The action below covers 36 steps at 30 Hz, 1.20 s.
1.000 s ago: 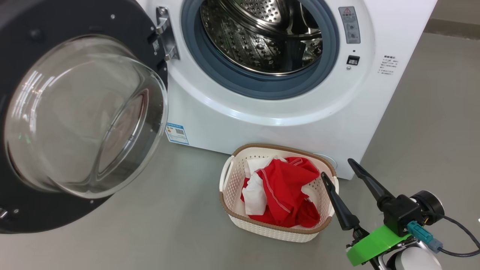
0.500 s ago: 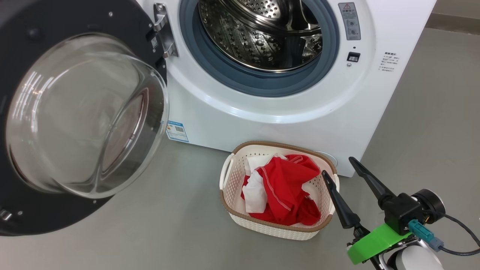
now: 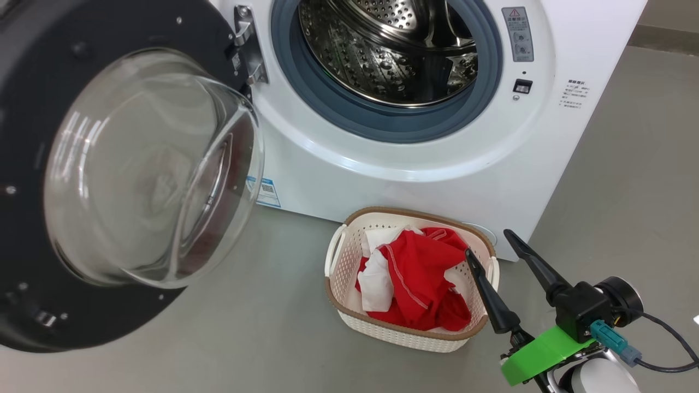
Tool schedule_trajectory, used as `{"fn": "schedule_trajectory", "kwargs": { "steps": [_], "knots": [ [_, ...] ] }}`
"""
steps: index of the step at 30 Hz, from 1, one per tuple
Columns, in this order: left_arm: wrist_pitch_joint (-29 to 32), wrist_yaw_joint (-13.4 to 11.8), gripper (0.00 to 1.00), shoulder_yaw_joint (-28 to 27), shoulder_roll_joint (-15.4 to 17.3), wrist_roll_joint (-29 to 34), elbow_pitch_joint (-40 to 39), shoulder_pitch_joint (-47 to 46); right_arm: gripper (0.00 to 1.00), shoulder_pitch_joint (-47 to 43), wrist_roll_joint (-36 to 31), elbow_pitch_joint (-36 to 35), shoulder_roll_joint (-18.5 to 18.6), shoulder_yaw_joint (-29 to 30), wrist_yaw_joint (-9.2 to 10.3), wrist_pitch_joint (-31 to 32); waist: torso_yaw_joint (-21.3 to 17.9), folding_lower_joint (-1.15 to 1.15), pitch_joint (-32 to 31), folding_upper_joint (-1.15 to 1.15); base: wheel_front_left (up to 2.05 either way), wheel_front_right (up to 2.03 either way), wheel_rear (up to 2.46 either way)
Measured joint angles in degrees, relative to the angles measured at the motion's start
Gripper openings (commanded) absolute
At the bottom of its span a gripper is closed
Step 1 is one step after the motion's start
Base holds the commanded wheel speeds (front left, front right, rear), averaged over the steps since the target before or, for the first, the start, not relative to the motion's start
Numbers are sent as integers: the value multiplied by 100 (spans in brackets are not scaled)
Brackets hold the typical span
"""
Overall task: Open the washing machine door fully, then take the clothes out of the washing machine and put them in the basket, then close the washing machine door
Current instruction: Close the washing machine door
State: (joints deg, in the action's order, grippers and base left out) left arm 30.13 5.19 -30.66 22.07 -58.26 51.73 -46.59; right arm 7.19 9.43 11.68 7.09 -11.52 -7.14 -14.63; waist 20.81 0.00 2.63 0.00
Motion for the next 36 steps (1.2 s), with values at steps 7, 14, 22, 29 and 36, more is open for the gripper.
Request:
{"fn": "schedule_trajectory", "kwargs": {
  "steps": [7,14,22,29,36],
  "knots": [
    [435,4,0,-134,-379,-355,-552,427,100,-1,0,5,-31,-3,0,0,-2,0,-57,0,0,0,0],
    [867,-254,0,-313,-738,-725,-1416,818,100,-1,0,1,-60,-3,0,0,-48,0,-61,0,0,0,0],
    [1247,-563,0,-435,-1145,-1051,-2509,1193,100,-1,0,-4,-65,4,0,0,-103,0,-21,0,0,0,0],
    [1526,-929,0,-457,-1529,-1227,-3505,1607,100,0,2,-14,-111,27,0,0,-198,0,3,0,0,0,0],
    [1727,-1183,0,-438,-1786,-1392,-4247,1977,100,0,9,-14,-137,22,0,0,-312,0,-2,0,0,0,0]
  ]
}}
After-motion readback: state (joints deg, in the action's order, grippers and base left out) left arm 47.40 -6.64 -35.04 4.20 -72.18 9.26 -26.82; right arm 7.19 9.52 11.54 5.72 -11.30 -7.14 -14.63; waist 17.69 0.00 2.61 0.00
